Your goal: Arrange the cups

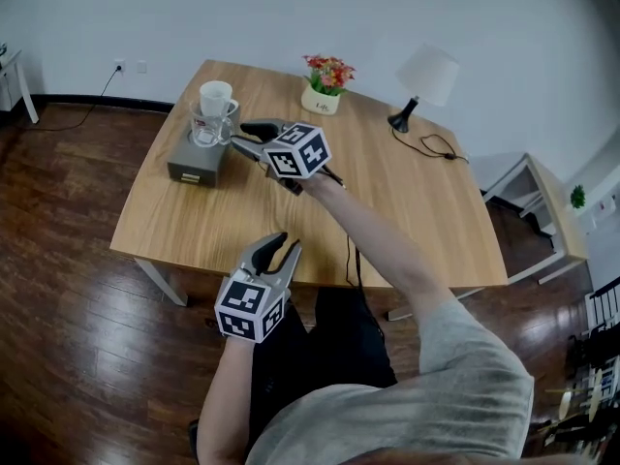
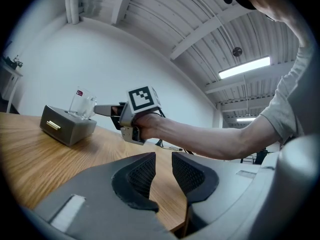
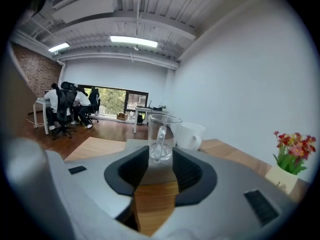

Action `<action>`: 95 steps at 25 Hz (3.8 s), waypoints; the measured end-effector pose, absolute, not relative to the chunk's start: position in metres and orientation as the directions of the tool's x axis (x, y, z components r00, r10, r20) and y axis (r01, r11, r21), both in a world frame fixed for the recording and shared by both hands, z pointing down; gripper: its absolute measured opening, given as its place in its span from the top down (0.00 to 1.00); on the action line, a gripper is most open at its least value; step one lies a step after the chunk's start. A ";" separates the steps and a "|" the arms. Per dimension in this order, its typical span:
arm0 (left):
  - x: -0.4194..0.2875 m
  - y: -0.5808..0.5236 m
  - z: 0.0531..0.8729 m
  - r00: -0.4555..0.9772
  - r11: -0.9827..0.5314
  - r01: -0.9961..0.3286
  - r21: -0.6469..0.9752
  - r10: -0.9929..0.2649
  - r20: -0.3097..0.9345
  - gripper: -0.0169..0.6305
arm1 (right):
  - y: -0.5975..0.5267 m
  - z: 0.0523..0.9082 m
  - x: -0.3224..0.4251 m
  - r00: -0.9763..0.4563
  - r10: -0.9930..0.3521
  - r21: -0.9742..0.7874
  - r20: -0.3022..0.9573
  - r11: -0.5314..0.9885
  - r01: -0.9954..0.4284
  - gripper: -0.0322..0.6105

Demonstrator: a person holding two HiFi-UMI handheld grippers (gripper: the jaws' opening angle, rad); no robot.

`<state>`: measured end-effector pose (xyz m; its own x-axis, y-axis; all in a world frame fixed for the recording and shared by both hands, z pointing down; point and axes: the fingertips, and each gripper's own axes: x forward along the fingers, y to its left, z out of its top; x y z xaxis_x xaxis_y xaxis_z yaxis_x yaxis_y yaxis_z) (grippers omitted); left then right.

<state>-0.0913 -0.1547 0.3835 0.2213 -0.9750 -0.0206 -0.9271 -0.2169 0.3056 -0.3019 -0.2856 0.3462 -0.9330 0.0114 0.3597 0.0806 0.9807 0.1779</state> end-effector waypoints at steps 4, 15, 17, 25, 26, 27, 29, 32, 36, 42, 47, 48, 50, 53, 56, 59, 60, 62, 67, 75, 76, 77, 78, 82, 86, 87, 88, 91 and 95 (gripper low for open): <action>-0.089 -0.155 0.385 0.224 -0.218 -0.933 0.288 -0.975 -0.012 0.82 | -0.260 0.347 -0.229 -0.941 0.111 0.137 0.318 0.977 0.161 0.78; -0.055 -0.155 0.394 0.275 -0.263 -0.949 0.173 -0.960 0.053 0.82 | -0.267 0.370 0.021 -0.980 -0.172 0.090 0.104 0.982 -0.163 0.79; -0.051 -0.157 0.395 0.275 -0.265 -0.954 0.141 -0.959 0.063 0.82 | -0.269 0.371 0.045 -0.974 -0.218 0.085 0.068 0.974 -0.212 0.79; -0.044 -0.172 0.405 0.260 -0.264 -0.965 -0.010 -0.955 0.144 0.82 | -0.260 0.378 0.063 -0.973 -0.214 0.103 0.093 0.974 -0.204 0.79; -0.045 -0.174 0.404 0.257 -0.262 -0.965 -0.011 -0.955 0.145 0.82 | -0.260 0.381 0.062 -0.973 -0.201 0.082 0.109 0.978 -0.193 0.79; -0.046 -0.175 0.404 0.256 -0.260 -0.965 -0.009 -0.956 0.145 0.82 | -0.259 0.384 0.061 -0.974 -0.191 0.062 0.123 0.981 -0.185 0.79; -0.046 -0.177 0.405 0.254 -0.258 -0.966 -0.005 -0.956 0.148 0.82 | -0.255 0.389 0.061 -0.974 -0.172 0.030 0.146 0.985 -0.169 0.79; -0.047 -0.180 0.406 0.243 -0.249 -0.968 -0.016 -0.957 0.159 0.82 | -0.249 0.392 0.063 -0.976 -0.146 0.010 0.160 0.989 -0.147 0.79; -0.046 -0.180 0.408 0.229 -0.241 -0.969 -0.053 -0.959 0.170 0.82 | -0.244 0.394 0.064 -0.978 -0.116 -0.006 0.171 0.993 -0.118 0.79; -0.040 -0.179 0.411 0.235 -0.254 -0.963 -0.096 -0.957 0.173 0.82 | -0.241 0.396 0.067 -0.978 -0.106 -0.010 0.177 0.994 -0.110 0.79; -0.038 -0.177 0.409 0.229 -0.252 -0.960 -0.126 -0.958 0.172 0.82 | -0.241 0.396 0.066 -0.978 -0.097 -0.029 0.186 0.994 -0.104 0.79; -0.038 -0.177 0.409 0.227 -0.250 -0.959 -0.132 -0.959 0.170 0.82 | -0.240 0.396 0.066 -0.978 -0.094 -0.032 0.188 0.994 -0.102 0.79; -0.038 -0.177 0.408 0.221 -0.244 -0.959 -0.142 -0.962 0.163 0.82 | -0.240 0.396 0.066 -0.978 -0.091 -0.035 0.190 0.994 -0.099 0.79; -0.037 -0.177 0.407 0.209 -0.235 -0.958 -0.162 -0.964 0.161 0.82 | -0.240 0.396 0.065 -0.978 -0.090 -0.037 0.190 0.994 -0.099 0.79; -0.034 -0.177 0.407 0.205 -0.237 -0.953 -0.186 -0.963 0.178 0.82 | -0.240 0.396 0.065 -0.978 -0.090 -0.037 0.189 0.994 -0.098 0.79; -0.032 -0.178 0.408 0.204 -0.241 -0.948 -0.206 -0.961 0.186 0.82 | -0.240 0.396 0.065 -0.978 -0.091 -0.036 0.189 0.994 -0.099 0.79; -0.032 -0.178 0.408 0.202 -0.239 -0.949 -0.208 -0.962 0.182 0.82 | -0.240 0.396 0.065 -0.978 -0.091 -0.036 0.190 0.994 -0.099 0.79; -0.032 -0.178 0.408 0.198 -0.232 -0.950 -0.208 -0.965 0.172 0.82 | -0.240 0.396 0.065 -0.978 -0.091 -0.036 0.190 0.994 -0.099 0.79; -0.030 -0.177 0.408 0.202 -0.240 -0.946 -0.218 -0.962 0.182 0.82 | -0.240 0.395 0.066 -0.977 -0.090 -0.037 0.191 0.994 -0.099 0.79; -0.029 -0.177 0.409 0.203 -0.241 -0.943 -0.230 -0.963 0.177 0.82 | -0.240 0.395 0.066 -0.977 -0.090 -0.038 0.191 0.994 -0.099 0.79; -0.029 -0.177 0.409 0.202 -0.240 -0.943 -0.230 -0.963 0.176 0.82 | -0.240 0.396 0.066 -0.977 -0.091 -0.038 0.192 0.994 -0.100 0.79; -0.029 -0.177 0.409 0.202 -0.240 -0.943 -0.231 -0.963 0.176 0.82 | -0.240 0.396 0.066 -0.977 -0.091 -0.037 0.192 0.994 -0.100 0.79; -0.029 -0.177 0.410 0.202 -0.241 -0.942 -0.233 -0.963 0.178 0.82 | -0.240 0.396 0.066 -0.977 -0.091 -0.037 0.192 0.994 -0.099 0.79; -0.028 -0.177 0.410 0.201 -0.241 -0.940 -0.240 -0.963 0.180 0.82 | -0.240 0.395 0.067 -0.977 -0.091 -0.037 0.191 0.994 -0.100 0.79; -0.028 -0.177 0.410 0.202 -0.244 -0.938 -0.246 -0.962 0.183 0.82 | -0.240 0.396 0.066 -0.977 -0.091 -0.037 0.192 0.994 -0.100 0.79; -0.028 -0.177 0.411 0.203 -0.245 -0.937 -0.248 -0.962 0.185 0.82 | -0.240 0.396 0.066 -0.977 -0.090 -0.037 0.192 0.994 -0.099 0.79; -0.028 -0.177 0.411 0.202 -0.245 -0.937 -0.248 -0.962 0.184 0.82 | -0.240 0.396 0.066 -0.977 -0.090 -0.038 0.192 0.994 -0.099 0.79; -0.027 -0.177 0.411 0.202 -0.246 -0.935 -0.253 -0.961 0.187 0.82 | -0.240 0.396 0.066 -0.977 -0.091 -0.038 0.193 0.994 -0.100 0.79; -0.027 -0.177 0.411 0.200 -0.244 -0.934 -0.260 -0.962 0.185 0.82 | -0.241 0.396 0.066 -0.976 -0.096 -0.038 0.196 0.994 -0.105 0.79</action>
